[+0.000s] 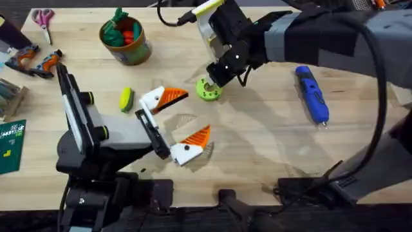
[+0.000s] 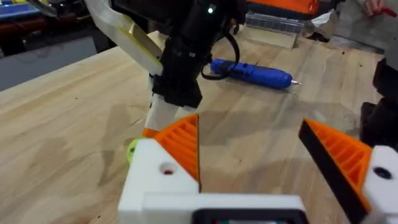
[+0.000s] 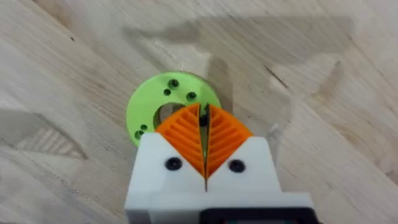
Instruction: Pick up the gripper from the table and insert it into the empty holder that is missing its gripper. Then pick up a screw, insert it into the mounting hole, and use the screwdriver to tighten it. Finally, clean up the table by picking up the vegetable and placing it into the bucket.
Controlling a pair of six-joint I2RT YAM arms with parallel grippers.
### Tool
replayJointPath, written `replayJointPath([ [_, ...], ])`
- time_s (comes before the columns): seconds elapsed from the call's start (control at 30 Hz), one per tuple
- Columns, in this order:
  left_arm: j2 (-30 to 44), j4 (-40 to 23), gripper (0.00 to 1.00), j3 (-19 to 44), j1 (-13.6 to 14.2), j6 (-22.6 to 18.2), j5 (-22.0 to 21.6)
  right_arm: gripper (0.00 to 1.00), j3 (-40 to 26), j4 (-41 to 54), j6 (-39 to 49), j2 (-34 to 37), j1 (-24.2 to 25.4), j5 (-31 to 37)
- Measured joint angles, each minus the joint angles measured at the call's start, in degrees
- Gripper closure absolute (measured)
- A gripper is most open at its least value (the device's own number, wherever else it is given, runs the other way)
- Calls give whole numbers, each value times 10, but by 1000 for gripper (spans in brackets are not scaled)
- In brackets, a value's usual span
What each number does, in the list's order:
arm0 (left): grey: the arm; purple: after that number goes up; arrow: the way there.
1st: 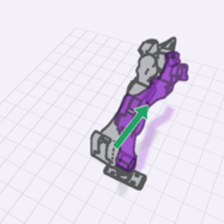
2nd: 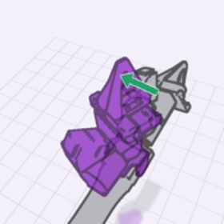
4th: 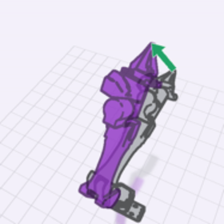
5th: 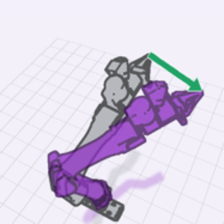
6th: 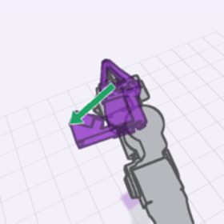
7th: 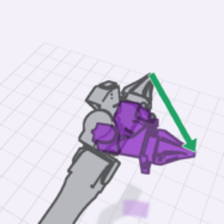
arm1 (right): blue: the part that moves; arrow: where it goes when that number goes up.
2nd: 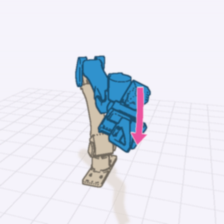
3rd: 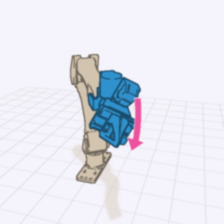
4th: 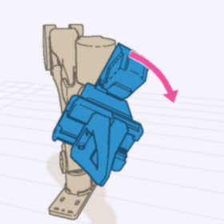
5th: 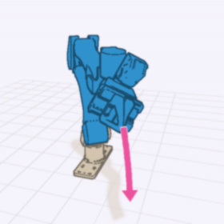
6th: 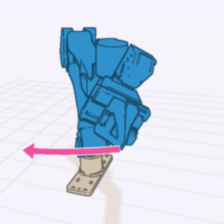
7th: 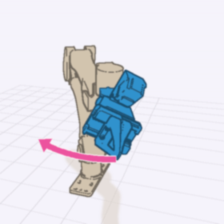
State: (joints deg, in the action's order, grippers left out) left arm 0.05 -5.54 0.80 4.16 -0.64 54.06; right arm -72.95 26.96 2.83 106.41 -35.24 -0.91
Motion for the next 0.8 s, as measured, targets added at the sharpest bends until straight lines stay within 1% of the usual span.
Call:
replayJointPath([
  [0.2,0,0,14,0,0,0,0,995,-2,4,0,-1,0,4],
  [0.33,0,0,14,0,0,0,0,995,-9,25,0,-12,0,8],
  [0.57,0,0,15,0,0,0,0,995,-39,48,0,-77,0,9],
  [0.8,0,0,15,0,0,0,0,995,-42,59,-16,-157,0,9],
])
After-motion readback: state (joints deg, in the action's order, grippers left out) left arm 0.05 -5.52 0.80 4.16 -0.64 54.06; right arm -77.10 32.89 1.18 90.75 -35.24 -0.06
